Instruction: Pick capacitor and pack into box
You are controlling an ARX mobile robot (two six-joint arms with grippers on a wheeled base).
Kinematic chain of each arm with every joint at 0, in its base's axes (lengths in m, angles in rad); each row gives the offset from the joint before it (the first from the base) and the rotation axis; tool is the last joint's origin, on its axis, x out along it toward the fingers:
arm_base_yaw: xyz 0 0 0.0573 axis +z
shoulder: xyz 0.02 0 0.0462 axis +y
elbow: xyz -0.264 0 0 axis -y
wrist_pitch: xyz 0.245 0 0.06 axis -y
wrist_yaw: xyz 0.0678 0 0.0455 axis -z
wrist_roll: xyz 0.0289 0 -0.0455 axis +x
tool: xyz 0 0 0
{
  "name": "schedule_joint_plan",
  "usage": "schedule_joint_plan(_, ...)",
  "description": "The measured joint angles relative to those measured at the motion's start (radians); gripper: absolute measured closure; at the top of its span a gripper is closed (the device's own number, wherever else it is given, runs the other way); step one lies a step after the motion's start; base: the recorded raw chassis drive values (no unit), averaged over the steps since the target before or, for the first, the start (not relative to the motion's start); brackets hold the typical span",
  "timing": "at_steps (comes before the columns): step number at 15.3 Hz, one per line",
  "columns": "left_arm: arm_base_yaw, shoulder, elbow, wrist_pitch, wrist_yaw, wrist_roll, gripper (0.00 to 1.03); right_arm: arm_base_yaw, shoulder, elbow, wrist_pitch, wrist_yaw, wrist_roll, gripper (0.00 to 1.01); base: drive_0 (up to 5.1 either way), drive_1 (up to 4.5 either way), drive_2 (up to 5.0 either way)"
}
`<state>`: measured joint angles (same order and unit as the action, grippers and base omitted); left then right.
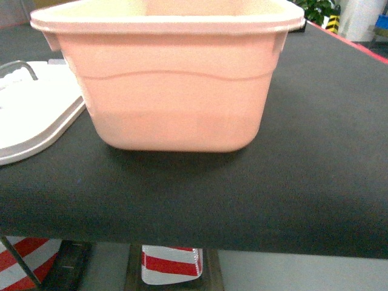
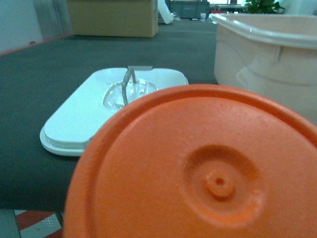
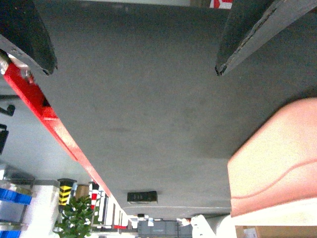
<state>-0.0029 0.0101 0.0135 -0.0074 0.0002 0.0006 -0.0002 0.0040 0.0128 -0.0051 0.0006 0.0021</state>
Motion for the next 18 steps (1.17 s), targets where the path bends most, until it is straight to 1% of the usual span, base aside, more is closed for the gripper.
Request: schedule_joint_plan(18,0.0,0.0,0.0,0.0,0.0,0.0,0.6,0.0,0.0,0.0,0.0,0.0,0.0,0.03,0.0,0.0,0.0)
